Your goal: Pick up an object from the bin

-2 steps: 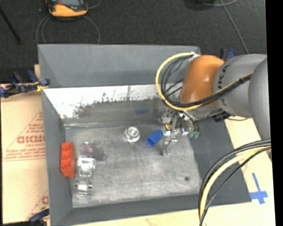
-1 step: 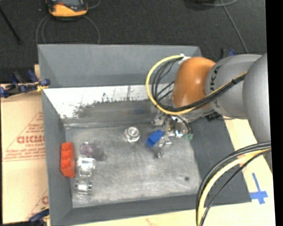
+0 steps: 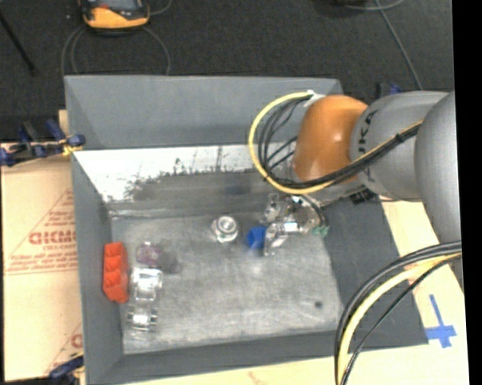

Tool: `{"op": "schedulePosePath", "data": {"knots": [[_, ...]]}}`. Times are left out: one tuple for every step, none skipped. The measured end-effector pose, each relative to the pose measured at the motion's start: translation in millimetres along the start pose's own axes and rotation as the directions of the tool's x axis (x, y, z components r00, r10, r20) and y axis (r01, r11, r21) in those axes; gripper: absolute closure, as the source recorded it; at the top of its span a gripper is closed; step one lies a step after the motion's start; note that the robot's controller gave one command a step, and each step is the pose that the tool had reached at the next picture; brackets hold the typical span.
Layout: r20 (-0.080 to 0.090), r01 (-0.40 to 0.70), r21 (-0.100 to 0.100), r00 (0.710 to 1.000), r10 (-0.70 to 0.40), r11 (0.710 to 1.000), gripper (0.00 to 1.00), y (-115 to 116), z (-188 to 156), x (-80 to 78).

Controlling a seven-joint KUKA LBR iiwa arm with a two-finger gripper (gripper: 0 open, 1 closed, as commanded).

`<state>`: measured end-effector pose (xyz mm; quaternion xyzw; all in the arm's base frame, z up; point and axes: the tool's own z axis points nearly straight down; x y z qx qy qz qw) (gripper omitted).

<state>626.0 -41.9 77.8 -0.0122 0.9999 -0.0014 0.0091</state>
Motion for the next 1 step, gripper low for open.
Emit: {"op": "schedulePosePath", "data": {"knots": [[-0.004,0.152,-0.001,0.988,-0.152,0.988,1.0,-10.1,-140.9,-11.5]]}}
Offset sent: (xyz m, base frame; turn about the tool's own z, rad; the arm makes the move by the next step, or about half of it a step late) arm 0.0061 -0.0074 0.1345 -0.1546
